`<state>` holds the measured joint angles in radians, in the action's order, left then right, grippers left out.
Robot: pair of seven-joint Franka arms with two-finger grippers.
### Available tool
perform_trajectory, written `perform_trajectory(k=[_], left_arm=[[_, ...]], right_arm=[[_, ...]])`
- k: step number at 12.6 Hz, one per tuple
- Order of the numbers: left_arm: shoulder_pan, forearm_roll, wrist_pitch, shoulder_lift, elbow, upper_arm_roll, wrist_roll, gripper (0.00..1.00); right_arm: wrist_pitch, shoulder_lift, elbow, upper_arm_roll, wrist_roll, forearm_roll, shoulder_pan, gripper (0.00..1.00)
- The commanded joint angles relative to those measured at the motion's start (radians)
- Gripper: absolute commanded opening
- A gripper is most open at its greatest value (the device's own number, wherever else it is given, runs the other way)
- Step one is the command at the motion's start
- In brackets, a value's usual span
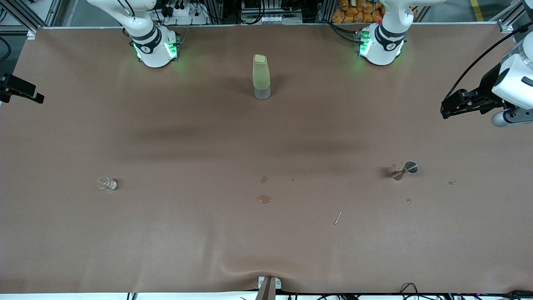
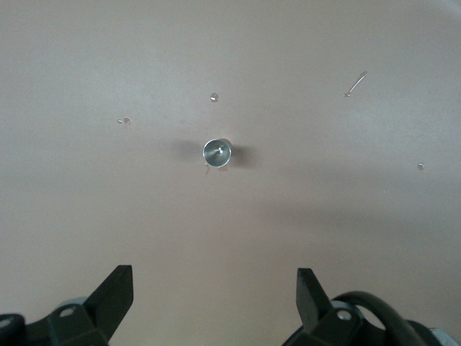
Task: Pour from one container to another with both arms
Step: 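Lower the left gripper toward the steel jigger while the right gripper approaches the beaker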
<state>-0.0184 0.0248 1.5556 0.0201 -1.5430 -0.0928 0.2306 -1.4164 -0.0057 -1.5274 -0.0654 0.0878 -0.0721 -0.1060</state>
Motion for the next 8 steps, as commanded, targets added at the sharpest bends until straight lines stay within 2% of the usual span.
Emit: perform_trajectory(k=[1, 4, 7, 8], left_arm=[[0.032, -0.002, -0.022, -0.011, 0.014, -0.001, -0.019, 1.0], [0.07, -0.02, -0.02, -0.002, 0.017, 0.002, -0.1, 1.0], [0.246, -0.178, -0.012, 0.049, 0.015, 0.004, -0.325, 1.0], [0.264, -0.192, -0.012, 0.067, 0.014, 0.004, -0.38, 1.0]], right_arm=[[0.01, -0.008, 0.003, 0.001, -0.002, -0.009, 0.0, 1.0], [0.01, -0.007, 0.001, 0.001, -0.002, -0.008, 0.0, 1.0], [0.01, -0.007, 0.001, 0.001, -0.002, -0.009, 0.0, 1.0], [0.01, -0.007, 0.003, 0.001, -0.002, -0.009, 0.0, 1.0]])
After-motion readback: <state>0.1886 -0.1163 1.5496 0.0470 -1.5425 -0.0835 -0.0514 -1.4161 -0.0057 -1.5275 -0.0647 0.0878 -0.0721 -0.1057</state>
